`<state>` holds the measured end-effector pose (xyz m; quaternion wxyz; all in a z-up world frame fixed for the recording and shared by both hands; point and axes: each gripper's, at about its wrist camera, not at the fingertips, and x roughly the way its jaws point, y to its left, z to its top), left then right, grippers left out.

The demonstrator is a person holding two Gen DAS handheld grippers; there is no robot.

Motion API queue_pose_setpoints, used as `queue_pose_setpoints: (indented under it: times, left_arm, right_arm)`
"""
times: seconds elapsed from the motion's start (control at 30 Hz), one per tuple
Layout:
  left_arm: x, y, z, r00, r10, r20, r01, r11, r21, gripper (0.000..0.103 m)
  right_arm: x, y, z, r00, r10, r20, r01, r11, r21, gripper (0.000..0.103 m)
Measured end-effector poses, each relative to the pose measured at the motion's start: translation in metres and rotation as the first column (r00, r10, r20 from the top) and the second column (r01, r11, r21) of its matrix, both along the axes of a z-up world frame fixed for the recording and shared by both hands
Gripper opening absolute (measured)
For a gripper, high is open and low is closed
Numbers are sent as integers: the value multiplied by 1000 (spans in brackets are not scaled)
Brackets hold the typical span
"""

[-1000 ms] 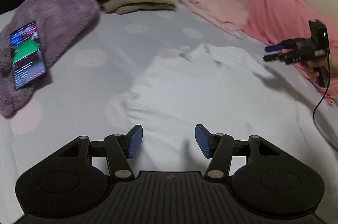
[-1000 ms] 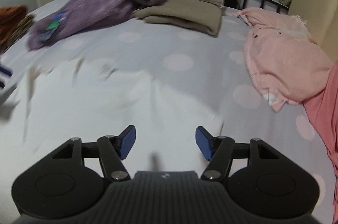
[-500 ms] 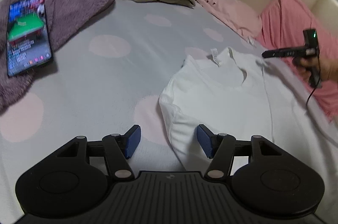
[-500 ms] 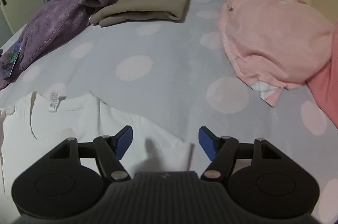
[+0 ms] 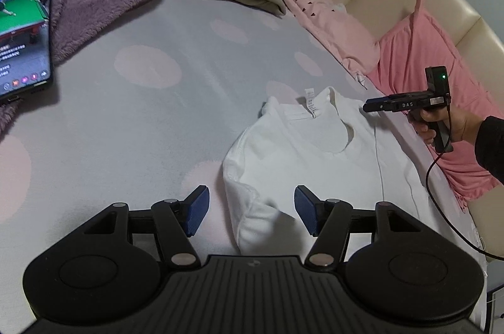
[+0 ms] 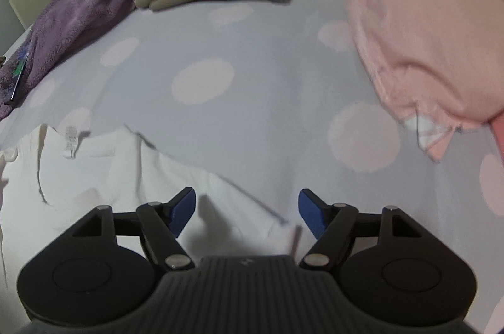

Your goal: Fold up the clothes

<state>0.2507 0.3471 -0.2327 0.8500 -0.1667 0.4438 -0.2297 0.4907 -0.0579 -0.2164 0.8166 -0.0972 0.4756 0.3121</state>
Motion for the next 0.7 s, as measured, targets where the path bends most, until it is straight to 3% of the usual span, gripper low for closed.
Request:
queue_pose_setpoints:
  times: [0.07,0.1,0.13,0.2,0.23,0.27,0.6,0.7]
  left_arm:
    - [4,0,-1,1000,11,-13,-11,1000,-21,57]
    - [4,1,-1,1000,16,-17,-17,999,-30,56]
    - [4,1,-1,1000,21,-19,-22,999,-34,53]
    - [3,3,0,999,31,-23,-32,999,-43,35]
    - [3,3,0,999,37,-25,-38,998,-47,20]
    - [3,4,1,999,42,-27,-43,998,-51,15]
    - [0,10,5,995,92,-48,-96,991,-93,8]
    - [-5,7,13,996,89,-22,-91,993,-77,8]
  right_arm:
    - [-1,5,-5,999,26,-20,-26,1000,-17,71]
    - [-2,9,-5,999,36,-8,-36,999,-29,55]
    - [-3,12,-5,999,44,1,-44,998,-35,46]
    - [-1,12,-2,998,58,-8,-58,998,5,21]
    - [-2,13,0,997,77,-8,-77,997,8,18]
    - [-4,14,1,995,97,-1,-97,995,3,15]
    - [-17,-9,30,994,104,39,-108,983,146,11]
    - [-25,-18,40,994,97,53,-105,976,193,11]
